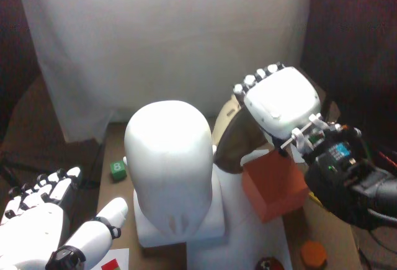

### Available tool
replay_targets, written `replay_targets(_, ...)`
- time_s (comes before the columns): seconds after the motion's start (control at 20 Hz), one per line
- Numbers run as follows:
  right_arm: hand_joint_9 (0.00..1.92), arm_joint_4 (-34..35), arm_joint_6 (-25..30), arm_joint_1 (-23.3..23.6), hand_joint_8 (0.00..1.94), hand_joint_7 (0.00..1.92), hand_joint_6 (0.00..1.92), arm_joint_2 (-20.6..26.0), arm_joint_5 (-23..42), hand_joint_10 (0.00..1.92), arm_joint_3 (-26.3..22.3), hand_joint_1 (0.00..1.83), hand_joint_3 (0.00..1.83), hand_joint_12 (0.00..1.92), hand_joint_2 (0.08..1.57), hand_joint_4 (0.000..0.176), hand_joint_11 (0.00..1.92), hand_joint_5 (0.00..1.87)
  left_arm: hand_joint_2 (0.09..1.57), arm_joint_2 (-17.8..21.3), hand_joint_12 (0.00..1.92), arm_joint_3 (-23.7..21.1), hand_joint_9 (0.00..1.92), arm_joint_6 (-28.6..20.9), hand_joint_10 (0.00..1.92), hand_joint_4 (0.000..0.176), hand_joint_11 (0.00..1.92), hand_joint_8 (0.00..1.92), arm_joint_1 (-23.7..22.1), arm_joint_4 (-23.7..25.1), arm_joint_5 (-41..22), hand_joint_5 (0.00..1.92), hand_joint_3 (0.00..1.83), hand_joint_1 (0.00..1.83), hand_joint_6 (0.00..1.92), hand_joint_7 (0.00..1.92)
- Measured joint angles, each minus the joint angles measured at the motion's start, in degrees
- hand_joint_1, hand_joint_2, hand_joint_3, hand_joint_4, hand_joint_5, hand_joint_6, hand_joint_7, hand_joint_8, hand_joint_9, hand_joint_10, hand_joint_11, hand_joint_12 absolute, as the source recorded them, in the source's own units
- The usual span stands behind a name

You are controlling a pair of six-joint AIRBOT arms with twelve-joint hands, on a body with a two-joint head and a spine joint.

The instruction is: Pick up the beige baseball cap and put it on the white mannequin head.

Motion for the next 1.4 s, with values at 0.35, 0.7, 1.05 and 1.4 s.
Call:
replay_targets(0.35,0.91,0.96,-2.78,3.87,1.09,0.88,0.99,1.11,2.62,1.39,-2.38,1.37,0.00,1.40,1.15,0.000,0.91,0.85,1.14,-0.24,0.45,-0.35,0.14,-0.31,0.00,0.070,0.00,0.00,0.28,-0.15,-0.22,0.18,0.00,0.00,0.00,0.13)
replay_targets(0.7,0.90,-2.12,-2.60,9.42,1.07,0.89,0.99,1.07,2.69,1.41,-0.72,1.37,0.00,1.42,1.15,0.000,0.92,0.86,1.14,-0.22,0.47,-0.46,0.14,-0.46,0.00,0.070,0.00,0.00,0.76,-0.44,-0.63,0.17,0.00,0.00,0.00,0.12)
replay_targets(1.05,0.89,-6.32,-4.48,14.03,1.06,0.90,0.99,-3.08,0.04,1.41,0.52,1.37,0.00,1.41,1.15,0.000,0.91,0.85,1.14,-0.22,0.47,-0.94,0.14,-0.72,0.00,0.069,0.00,0.01,1.31,0.07,-1.57,0.18,0.00,0.00,0.01,0.14)
replay_targets(1.4,0.90,-5.33,-13.57,13.11,1.06,0.90,1.00,1.95,4.66,1.40,-15.80,1.37,0.00,1.41,1.15,0.000,0.92,0.85,1.14,0.68,0.51,0.74,0.15,-4.37,0.01,0.069,0.00,0.01,1.99,1.49,-2.60,0.18,0.00,0.00,0.00,0.15)
